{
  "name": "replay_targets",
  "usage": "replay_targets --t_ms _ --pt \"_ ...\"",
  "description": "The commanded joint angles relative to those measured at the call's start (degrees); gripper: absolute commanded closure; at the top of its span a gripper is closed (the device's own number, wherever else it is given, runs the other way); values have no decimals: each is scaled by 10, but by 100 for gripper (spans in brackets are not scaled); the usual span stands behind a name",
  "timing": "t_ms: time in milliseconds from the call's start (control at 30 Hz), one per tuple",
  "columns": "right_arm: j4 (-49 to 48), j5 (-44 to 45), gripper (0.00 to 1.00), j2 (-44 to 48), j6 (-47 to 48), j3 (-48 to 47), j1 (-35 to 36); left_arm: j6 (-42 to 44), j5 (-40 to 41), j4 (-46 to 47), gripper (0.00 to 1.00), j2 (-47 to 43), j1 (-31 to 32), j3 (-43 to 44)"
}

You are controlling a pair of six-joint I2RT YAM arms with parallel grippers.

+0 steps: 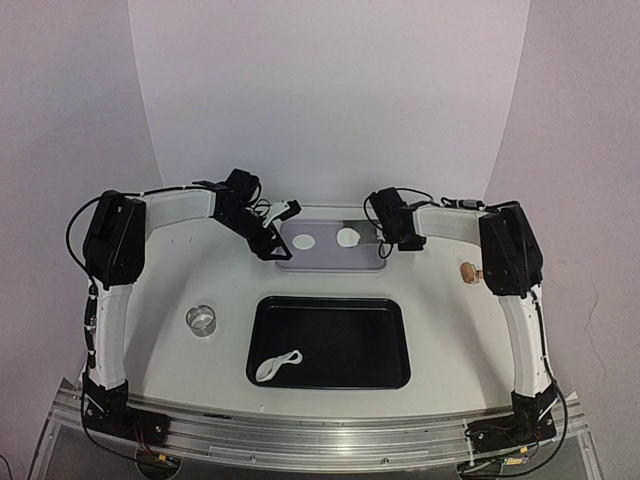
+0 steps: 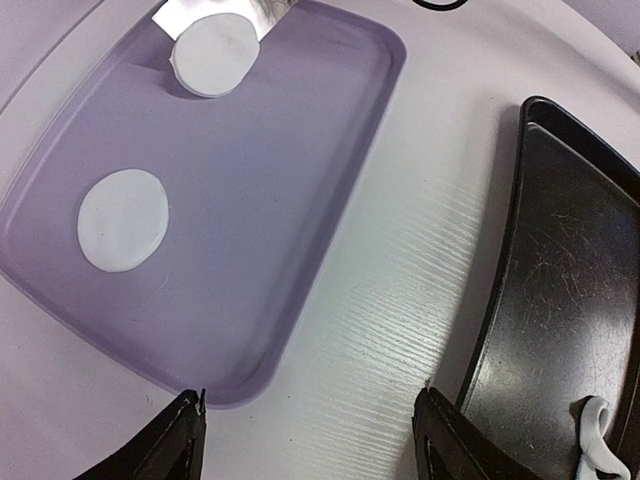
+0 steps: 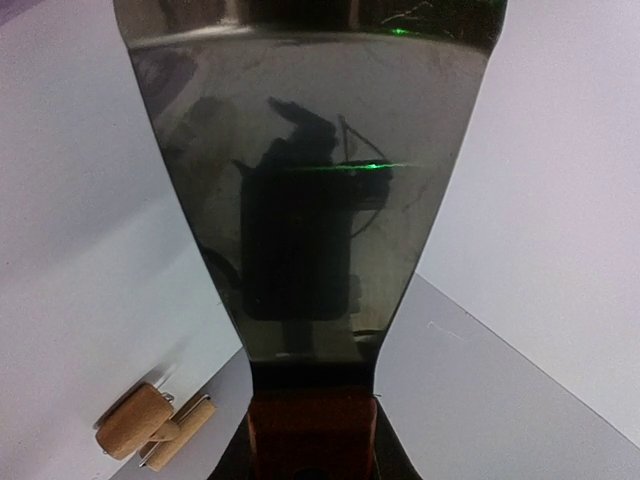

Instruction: Roll out the dumpling wrappers from the dough

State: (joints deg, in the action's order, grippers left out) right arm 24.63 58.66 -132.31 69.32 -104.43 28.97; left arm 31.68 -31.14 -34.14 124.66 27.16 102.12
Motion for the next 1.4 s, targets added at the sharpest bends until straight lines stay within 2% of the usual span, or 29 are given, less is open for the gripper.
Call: replay_targets --t_ms 0,233,600,1067,1367 --pt "-52 42 100 13 76 -6 1 11 -19 3 29 -40 -5 -5" --pt "-66 55 100 12 91 -20 -13 15 -26 0 29 -45 -7 -12" --pt "-132 51 100 24 167 3 -20 19 -37 -3 29 -45 -9 -7" --pt "-148 5 100 90 164 99 -19 19 -45 -7 29 -43 -10 -2" --pt "-148 22 100 86 167 93 -23 18 -49 -13 29 -43 -11 3"
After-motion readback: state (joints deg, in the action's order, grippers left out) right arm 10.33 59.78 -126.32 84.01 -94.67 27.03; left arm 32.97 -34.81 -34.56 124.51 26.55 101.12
